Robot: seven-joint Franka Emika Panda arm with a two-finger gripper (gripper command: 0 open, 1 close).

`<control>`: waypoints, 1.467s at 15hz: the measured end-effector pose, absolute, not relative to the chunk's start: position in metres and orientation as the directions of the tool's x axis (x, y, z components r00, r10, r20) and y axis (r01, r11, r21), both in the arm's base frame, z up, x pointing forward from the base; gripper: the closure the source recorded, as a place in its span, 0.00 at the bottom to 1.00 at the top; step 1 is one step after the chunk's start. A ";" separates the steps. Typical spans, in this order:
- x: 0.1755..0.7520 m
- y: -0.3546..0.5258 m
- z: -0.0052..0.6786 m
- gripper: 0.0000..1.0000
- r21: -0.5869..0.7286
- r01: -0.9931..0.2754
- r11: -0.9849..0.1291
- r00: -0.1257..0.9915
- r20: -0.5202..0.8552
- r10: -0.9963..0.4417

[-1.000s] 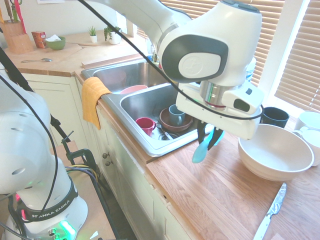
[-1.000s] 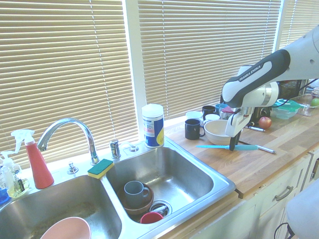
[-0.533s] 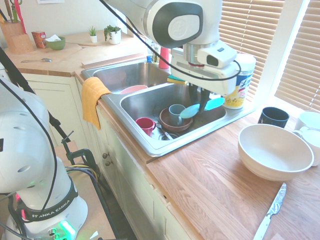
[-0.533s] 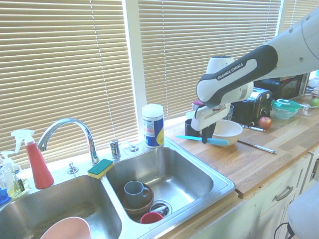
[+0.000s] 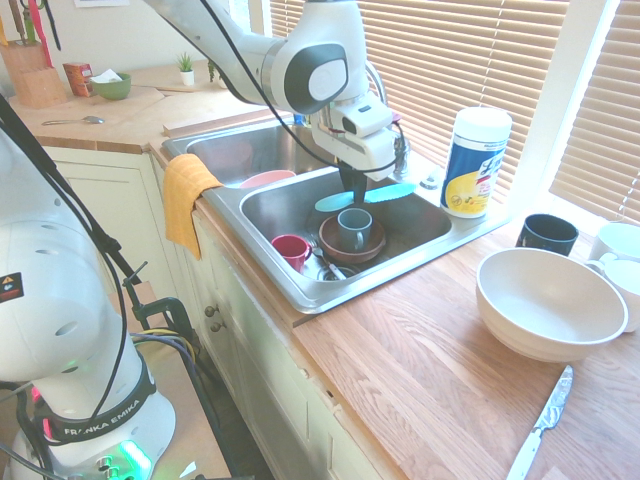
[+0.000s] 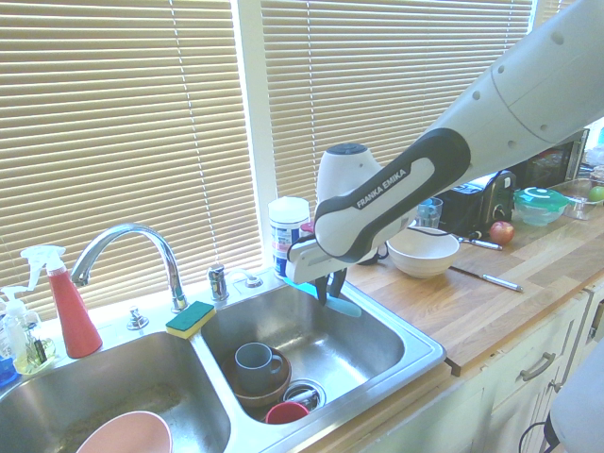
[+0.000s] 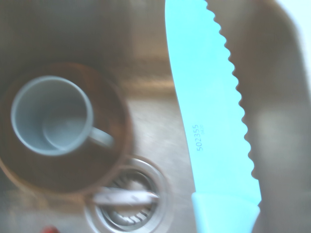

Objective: Put the knife into the sink

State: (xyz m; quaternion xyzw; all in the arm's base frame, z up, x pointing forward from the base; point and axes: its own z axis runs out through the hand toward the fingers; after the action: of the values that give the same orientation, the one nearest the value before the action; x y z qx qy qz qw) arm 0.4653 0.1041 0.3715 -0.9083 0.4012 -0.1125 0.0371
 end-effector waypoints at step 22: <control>0.479 0.141 0.175 1.00 -0.066 -0.760 -0.646 0.633 0.146 -0.760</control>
State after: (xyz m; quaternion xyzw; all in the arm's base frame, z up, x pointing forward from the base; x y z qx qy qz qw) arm 0.4789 0.1406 0.1750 -0.9037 0.4207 -0.0803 -0.0009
